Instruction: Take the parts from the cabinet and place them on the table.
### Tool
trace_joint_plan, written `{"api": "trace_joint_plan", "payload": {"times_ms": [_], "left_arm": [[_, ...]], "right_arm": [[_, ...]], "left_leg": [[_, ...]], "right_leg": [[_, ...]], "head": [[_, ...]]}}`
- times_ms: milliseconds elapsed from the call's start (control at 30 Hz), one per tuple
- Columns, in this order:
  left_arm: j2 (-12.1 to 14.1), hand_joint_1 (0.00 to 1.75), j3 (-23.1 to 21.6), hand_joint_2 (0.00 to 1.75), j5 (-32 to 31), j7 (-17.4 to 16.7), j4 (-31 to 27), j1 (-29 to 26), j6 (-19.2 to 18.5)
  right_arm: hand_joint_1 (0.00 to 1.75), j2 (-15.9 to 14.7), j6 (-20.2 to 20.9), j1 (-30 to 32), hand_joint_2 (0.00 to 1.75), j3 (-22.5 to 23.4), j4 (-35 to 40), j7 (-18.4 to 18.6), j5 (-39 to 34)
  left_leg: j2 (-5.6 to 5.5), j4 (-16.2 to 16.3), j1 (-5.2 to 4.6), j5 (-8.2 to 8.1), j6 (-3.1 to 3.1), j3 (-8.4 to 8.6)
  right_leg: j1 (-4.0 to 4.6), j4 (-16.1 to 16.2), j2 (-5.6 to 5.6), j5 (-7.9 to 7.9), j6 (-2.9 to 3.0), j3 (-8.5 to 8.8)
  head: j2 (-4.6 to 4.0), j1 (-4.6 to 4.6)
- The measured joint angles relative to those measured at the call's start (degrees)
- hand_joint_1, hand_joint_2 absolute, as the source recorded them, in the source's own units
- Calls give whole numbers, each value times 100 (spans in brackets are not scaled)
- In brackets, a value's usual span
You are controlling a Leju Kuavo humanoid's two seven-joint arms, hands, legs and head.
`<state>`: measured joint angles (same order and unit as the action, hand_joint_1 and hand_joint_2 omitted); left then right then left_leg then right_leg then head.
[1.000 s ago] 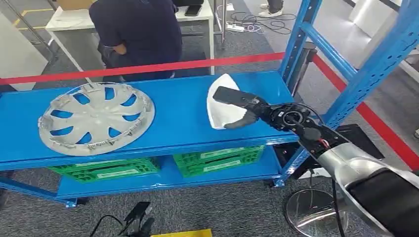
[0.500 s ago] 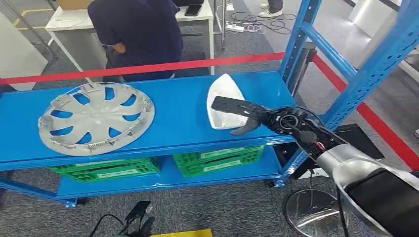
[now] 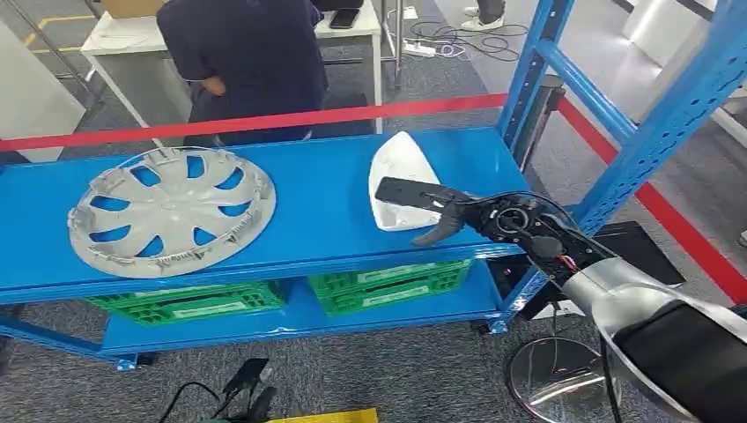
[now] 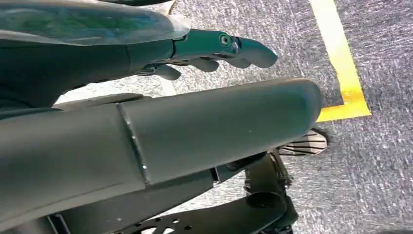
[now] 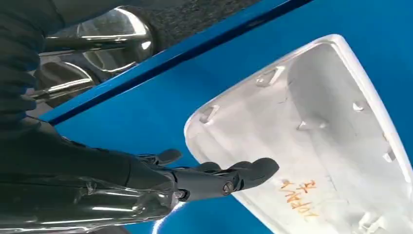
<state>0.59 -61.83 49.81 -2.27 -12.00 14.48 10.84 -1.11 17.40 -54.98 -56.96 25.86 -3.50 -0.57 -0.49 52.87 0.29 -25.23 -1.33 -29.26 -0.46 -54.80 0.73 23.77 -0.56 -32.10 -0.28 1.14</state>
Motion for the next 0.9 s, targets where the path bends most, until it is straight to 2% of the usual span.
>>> {"api": "trace_joint_plan", "payload": {"times_ms": [367,900], "left_arm": [[-7,0,0,0,20,0,0,14,-2],[-44,0,0,0,105,4,0,20,15]], "right_arm": [[0,0,197,-1,175,-127,0,9,251],[0,2,55,42,175,-393,-81,-26,654]], "left_leg": [[0,0,0,0,0,0],[0,0,0,0,0,0]], "right_leg": [[0,0,0,0,0,1],[0,0,0,0,0,0]], "head": [[0,0],[0,0]]}}
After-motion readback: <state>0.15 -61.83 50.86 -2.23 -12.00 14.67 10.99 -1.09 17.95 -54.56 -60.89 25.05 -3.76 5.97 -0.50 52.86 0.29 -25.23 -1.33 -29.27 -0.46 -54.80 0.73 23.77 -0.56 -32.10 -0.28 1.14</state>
